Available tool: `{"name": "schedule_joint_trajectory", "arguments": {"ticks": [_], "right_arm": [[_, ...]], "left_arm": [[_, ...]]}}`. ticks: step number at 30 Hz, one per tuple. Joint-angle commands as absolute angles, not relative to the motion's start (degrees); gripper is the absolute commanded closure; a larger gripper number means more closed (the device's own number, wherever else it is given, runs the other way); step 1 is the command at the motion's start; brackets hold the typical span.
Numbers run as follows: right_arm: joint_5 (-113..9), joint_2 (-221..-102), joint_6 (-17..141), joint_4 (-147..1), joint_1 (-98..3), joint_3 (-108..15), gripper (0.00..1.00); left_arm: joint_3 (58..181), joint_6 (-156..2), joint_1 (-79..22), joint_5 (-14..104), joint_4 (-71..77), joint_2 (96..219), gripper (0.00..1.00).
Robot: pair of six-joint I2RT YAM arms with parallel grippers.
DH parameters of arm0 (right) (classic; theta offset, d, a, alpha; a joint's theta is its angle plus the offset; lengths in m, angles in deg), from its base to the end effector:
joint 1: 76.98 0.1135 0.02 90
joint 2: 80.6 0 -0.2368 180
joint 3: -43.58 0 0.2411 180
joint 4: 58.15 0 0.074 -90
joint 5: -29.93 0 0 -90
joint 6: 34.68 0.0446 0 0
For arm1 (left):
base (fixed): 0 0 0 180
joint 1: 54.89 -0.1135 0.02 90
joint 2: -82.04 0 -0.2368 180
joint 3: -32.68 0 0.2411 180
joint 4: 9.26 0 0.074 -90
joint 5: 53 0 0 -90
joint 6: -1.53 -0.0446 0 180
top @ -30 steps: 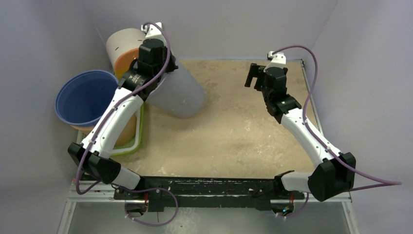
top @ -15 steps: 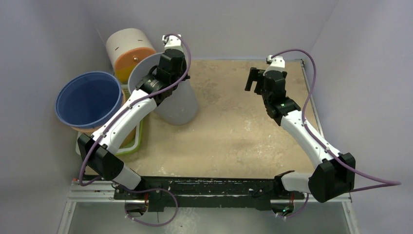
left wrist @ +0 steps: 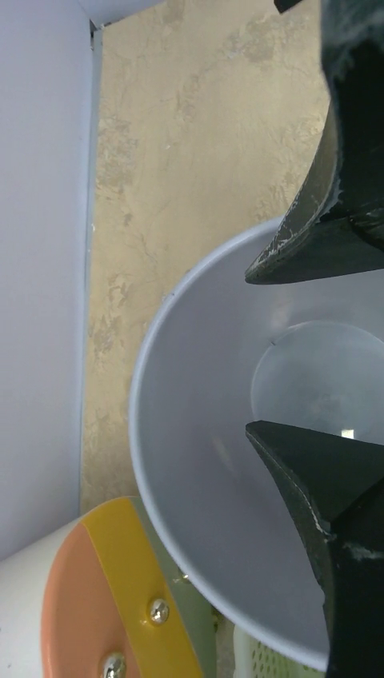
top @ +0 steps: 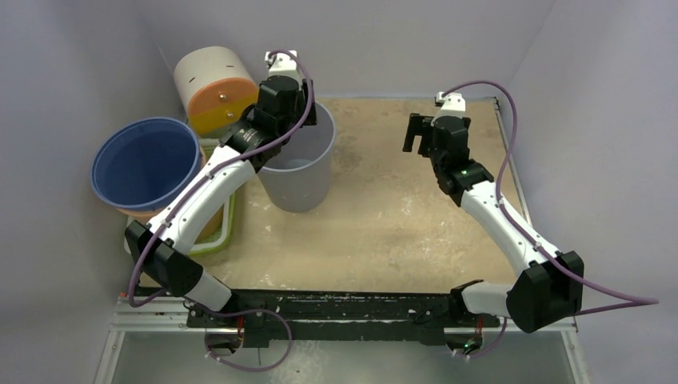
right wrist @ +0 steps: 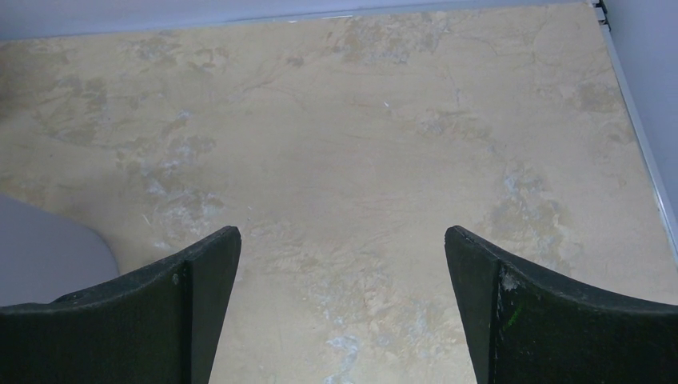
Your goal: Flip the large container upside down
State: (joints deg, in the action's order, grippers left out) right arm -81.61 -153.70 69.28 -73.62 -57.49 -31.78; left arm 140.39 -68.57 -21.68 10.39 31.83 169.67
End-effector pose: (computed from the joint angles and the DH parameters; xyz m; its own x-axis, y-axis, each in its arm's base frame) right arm 0.2925 0.0862 0.3232 -0.2026 0.1663 -0.9650 0.0778 0.9851 0.1534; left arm 0.2979 -0.1711 0.3920 -0.3297 -0.1479 -0.9324 0.0294 0.9856 -0.1667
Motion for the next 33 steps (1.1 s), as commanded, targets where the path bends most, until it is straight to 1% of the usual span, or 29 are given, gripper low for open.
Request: {"name": "schedule_joint_trajectory", "arguments": {"ticks": [1,4,7,8,10,11,14,16,17,21,27,33], "right_arm": [[-82.6,-152.4,65.4,-73.6,-57.7,-35.7,0.00],[-77.2,-153.0,65.1,-74.2,-57.2,-38.6,0.00],[-76.8,-155.0,63.4,-75.8,-53.7,-43.9,0.00],[-77.3,-156.6,62.4,-76.8,-52.0,-46.2,0.00],[-76.5,-159.3,60.3,-78.1,-48.2,-51.0,0.00],[-73.9,-160.6,59.7,-78.8,-47.0,-53.7,0.00],[-65.0,-165.0,59.4,-80.5,-44.5,-60.8,0.08],[-61.2,-167.8,58.6,-81.4,-42.4,-65.1,0.13],[-60.1,-169.2,58.0,-81.7,-41.0,-66.9,0.13],[-59.0,-174.3,53.1,-83.0,-34.1,-73.2,0.14],[-58.7,-184.0,47.3,-88.1,-25.7,-82.7,0.14],[-58.6,-187.5,45.6,-88.0,-22.5,-83.6,0.15]], "left_arm": [[146.6,-70.7,-21.2,8.3,32.2,164.7,0.38],[150.6,-73.7,-21.2,-0.1,35.9,163.7,0.37],[153.9,-75.9,-22.0,-13.3,40.3,163.3,0.36],[154.6,-75.3,-23.1,-15.6,42.1,163.1,0.36],[153.5,-73.7,-26.7,-15.1,43.3,161.0,0.36],[151.7,-73.2,-28.4,-13.8,42.3,159.4,0.36],[147.9,-73.0,-30.5,-13.5,39.5,155.7,0.36],[147.2,-72.5,-30.5,-14.0,39.6,154.7,0.36],[146.3,-72.2,-30.5,-13.4,38.9,153.5,0.36],[142.4,-72.0,-30.5,-12.1,36.0,149.5,0.36],[141.3,-72.5,-30.5,-11.5,36.5,147.5,0.36],[140.1,-72.6,-30.5,-11.4,36.6,146.1,0.36]]}}
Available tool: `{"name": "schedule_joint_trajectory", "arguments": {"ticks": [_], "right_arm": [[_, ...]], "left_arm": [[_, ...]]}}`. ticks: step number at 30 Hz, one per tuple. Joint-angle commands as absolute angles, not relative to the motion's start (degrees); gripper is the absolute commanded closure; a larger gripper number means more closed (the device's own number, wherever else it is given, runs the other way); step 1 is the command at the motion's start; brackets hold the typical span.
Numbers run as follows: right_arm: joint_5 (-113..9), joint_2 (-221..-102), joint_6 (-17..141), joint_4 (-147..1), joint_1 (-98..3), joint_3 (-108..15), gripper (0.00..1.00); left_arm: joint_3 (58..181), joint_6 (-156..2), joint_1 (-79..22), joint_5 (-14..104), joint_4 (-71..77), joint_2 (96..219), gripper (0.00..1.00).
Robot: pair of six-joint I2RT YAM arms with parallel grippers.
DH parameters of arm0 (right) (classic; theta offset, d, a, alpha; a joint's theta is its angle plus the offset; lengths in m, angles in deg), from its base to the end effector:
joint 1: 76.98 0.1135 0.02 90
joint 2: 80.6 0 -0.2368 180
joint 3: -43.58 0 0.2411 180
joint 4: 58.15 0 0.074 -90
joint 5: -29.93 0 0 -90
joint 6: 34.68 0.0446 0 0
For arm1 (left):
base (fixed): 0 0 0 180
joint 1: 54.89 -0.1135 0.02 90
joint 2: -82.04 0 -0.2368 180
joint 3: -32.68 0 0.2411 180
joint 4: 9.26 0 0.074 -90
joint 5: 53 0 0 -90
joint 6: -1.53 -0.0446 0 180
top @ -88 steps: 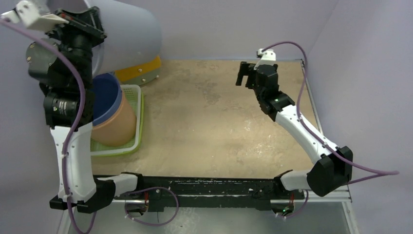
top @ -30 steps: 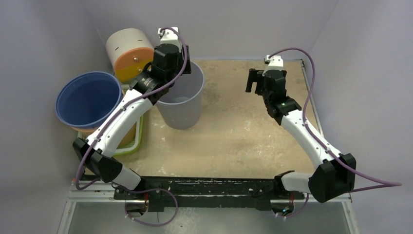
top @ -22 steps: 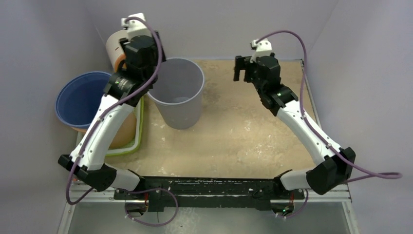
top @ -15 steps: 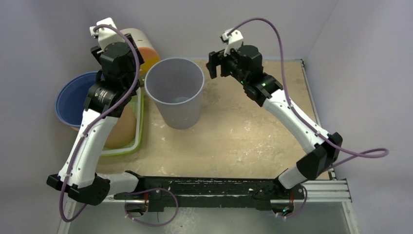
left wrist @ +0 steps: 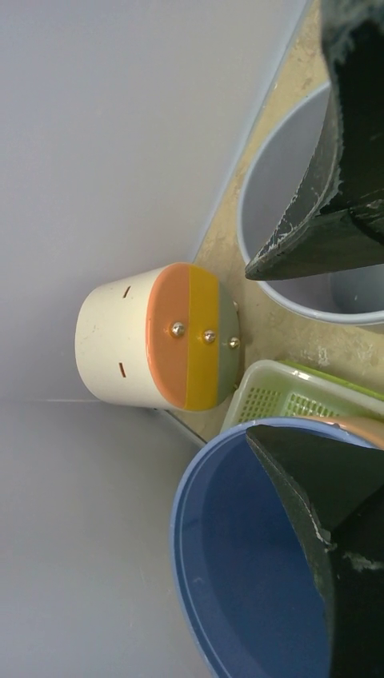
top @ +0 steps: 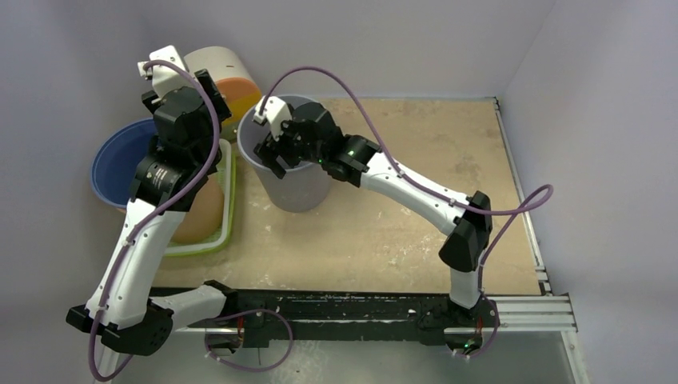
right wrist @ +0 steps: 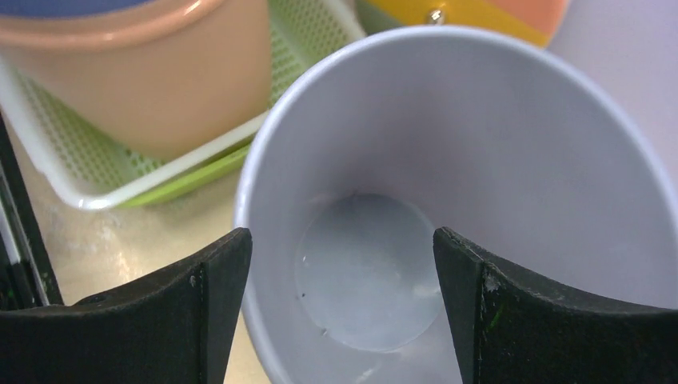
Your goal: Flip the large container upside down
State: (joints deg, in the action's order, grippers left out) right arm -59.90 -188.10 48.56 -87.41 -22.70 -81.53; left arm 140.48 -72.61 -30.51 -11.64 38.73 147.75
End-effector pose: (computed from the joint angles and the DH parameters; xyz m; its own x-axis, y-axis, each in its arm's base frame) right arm 0.2551 0.3550 0.3883 -0.0213 -0.2312 -0.9727 -0.8218 0.5581 -0.1147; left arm 0.2000 -0.0539 0.4803 0.0212 -0.2079 -0.9779 -0.4173 0.8870 -0.1976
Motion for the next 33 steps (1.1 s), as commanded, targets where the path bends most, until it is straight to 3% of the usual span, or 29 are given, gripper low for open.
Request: {"name": "schedule_joint_trajectory", "arguments": {"ticks": [1,10,18,33], "right_arm": [[-58.4,-187.6,45.7,-87.3,-22.5,-83.1,0.15],[-57.1,-189.6,45.2,-87.4,-22.0,-82.2,0.22],[-62.7,-185.5,46.1,-85.1,-21.7,-82.2,0.18],[-56.8,-187.7,45.0,-85.5,-18.3,-81.9,0.19]], "left_arm": [[139.9,-72.6,-30.5,-11.5,36.6,145.8,0.36],[138.1,-72.6,-30.5,-12.8,35.7,142.3,0.36],[139.3,-72.9,-30.5,-12.9,36.0,143.0,0.36],[139.2,-72.6,-30.5,-12.9,36.4,144.2,0.36]]}}
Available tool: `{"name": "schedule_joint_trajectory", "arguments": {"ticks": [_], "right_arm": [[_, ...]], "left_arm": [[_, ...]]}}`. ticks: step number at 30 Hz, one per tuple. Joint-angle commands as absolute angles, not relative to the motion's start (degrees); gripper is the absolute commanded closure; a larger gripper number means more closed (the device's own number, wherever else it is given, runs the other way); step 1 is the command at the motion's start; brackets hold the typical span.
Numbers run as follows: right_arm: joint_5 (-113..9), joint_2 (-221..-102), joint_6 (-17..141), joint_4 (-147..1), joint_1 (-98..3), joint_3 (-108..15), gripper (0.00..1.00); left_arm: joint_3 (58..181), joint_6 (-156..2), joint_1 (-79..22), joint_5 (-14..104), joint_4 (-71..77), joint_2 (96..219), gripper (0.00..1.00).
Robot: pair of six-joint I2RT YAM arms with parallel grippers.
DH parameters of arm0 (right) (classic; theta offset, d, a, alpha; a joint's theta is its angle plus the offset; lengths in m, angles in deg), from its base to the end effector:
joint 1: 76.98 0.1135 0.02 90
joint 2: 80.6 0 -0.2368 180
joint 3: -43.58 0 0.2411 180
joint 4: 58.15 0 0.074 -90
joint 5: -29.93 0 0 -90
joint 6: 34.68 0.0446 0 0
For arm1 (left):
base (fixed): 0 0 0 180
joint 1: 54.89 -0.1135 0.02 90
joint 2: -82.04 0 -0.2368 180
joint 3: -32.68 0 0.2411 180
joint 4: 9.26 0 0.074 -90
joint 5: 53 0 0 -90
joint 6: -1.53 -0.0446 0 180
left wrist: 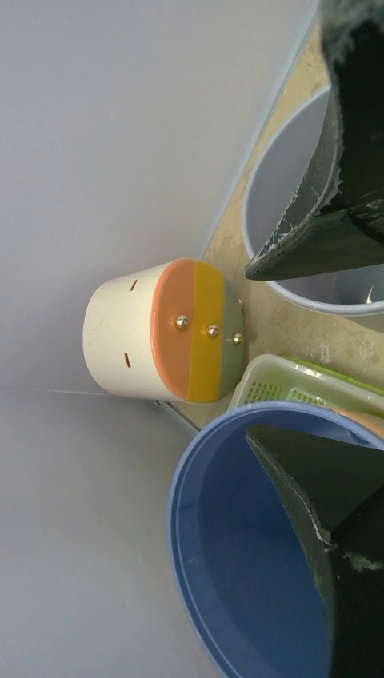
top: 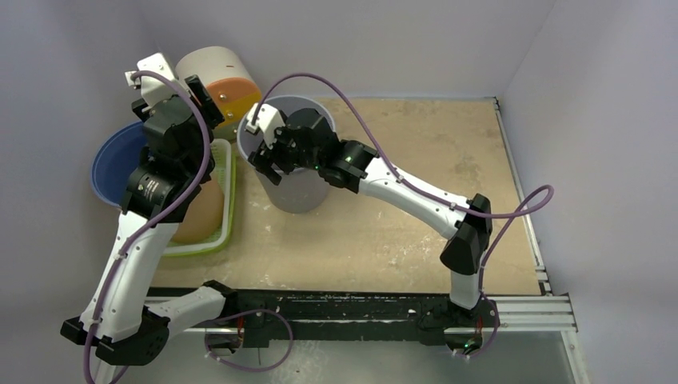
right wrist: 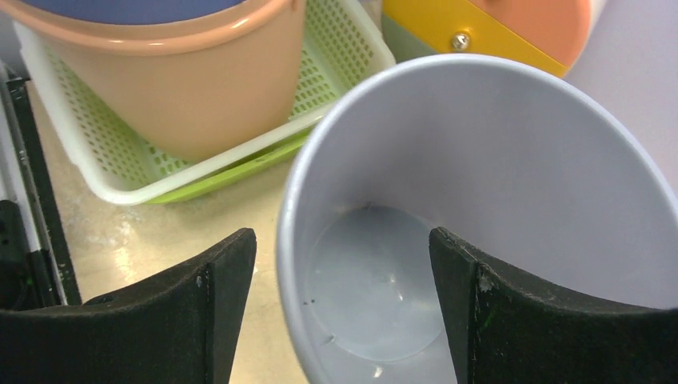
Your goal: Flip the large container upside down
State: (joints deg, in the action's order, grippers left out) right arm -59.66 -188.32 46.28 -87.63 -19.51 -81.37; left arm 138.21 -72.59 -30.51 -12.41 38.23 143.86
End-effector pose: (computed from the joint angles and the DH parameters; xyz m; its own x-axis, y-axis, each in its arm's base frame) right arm 0.2354 0.3697 0.3853 0.0204 -0.2602 -0.9653 -0.8543 0.4971 -0.1520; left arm 0.1827 -0.0456 0.4820 0.0576 -0.2216 -0.9734 -0.4219 0.8783 -0.2249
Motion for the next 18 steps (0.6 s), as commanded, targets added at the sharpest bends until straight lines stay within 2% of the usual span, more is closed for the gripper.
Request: {"name": "schedule_joint_trajectory", "arguments": {"ticks": [1,11,18], "right_arm": [[-56.7,-188.1,45.0,-85.5,-18.3,-81.8,0.19],[-57.9,-189.1,45.6,-83.5,-18.1,-79.3,0.24],[-58.5,-190.8,46.8,-83.8,-18.1,-78.8,0.33]], "left_arm": [[139.1,-72.6,-30.5,-12.9,36.5,144.2,0.36],[138.9,-72.6,-30.5,-13.6,36.4,143.2,0.36],[138.2,-72.5,-30.5,-13.6,36.3,142.2,0.36]]}}
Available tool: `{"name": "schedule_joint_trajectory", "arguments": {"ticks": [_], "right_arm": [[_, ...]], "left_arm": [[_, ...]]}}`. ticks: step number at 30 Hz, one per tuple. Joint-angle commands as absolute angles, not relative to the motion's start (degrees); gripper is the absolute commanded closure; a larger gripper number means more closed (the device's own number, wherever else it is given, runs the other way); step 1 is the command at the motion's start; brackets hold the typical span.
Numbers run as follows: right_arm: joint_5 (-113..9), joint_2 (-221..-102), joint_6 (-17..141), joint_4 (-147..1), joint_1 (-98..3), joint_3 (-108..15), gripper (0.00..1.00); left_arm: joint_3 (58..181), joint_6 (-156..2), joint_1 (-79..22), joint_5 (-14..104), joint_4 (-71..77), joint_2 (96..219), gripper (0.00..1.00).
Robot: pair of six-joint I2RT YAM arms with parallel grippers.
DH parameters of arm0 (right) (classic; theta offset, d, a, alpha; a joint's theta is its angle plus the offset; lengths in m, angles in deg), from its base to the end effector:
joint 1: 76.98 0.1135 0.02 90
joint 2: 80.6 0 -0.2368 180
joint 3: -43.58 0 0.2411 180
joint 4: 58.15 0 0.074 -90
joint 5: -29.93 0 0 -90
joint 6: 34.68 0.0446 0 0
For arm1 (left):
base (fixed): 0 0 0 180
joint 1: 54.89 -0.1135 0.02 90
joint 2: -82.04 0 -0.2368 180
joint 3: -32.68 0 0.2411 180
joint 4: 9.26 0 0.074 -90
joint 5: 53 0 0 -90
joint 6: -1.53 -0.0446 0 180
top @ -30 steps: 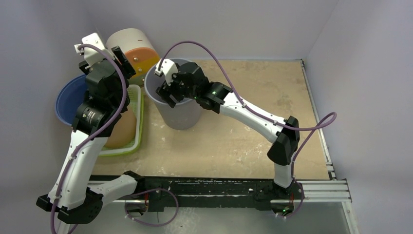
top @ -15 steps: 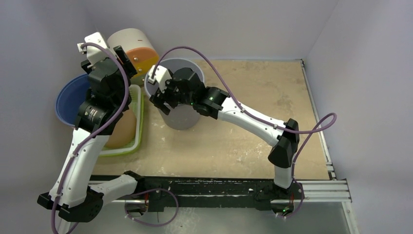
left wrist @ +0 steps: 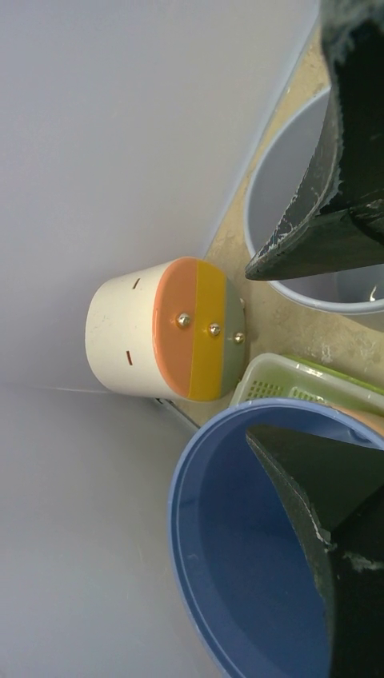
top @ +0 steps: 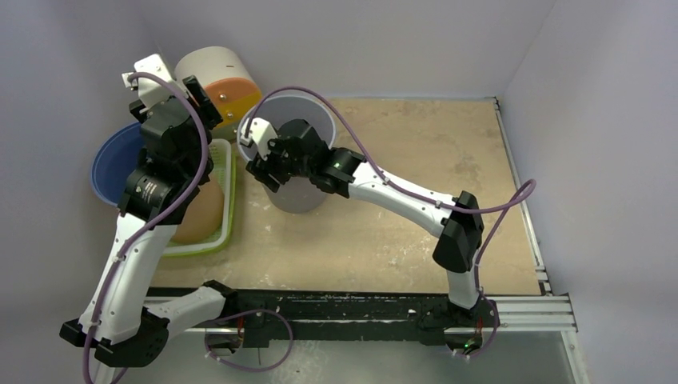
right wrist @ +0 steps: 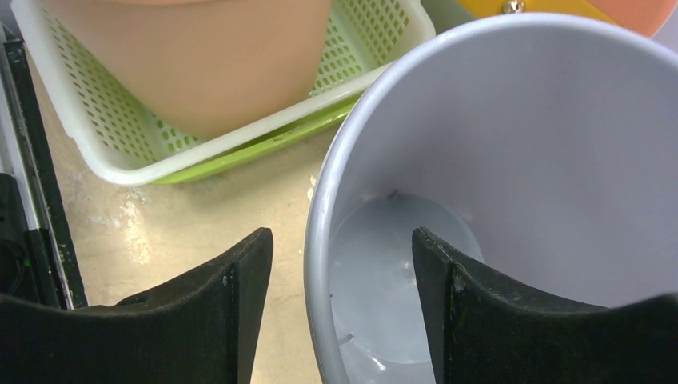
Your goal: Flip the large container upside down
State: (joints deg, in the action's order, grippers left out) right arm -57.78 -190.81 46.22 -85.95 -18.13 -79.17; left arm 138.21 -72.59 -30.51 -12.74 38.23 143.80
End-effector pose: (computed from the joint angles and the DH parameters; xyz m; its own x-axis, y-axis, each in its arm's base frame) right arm 0.2320 0.3874 0.3569 0.0040 -0.2989 -0.9543 -0.8856 0.4422 -0.1422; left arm 0.1822 -0.0452 0.4822 0.0600 -0.2213 -0.9734 -0.4267 0.8758 -0.2254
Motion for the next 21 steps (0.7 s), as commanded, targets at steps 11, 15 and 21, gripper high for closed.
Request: {"name": "schedule_joint_trajectory", "arguments": {"ticks": [11,15,21], "right_arm": [[-61.3,-190.1,48.2,-82.7,-18.2,-76.8,0.84],[-66.2,-188.7,49.7,-80.7,-18.2,-76.5,1.00],[-67.1,-180.4,57.3,-69.7,-22.5,-71.0,1.00]], "left_arm": [[137.7,-72.4,-30.5,-13.9,36.3,140.9,0.36],[138.3,-72.2,-30.5,-13.6,36.8,141.0,0.36],[140.1,-72.1,-30.5,-12.8,37.6,140.6,0.36]]}}
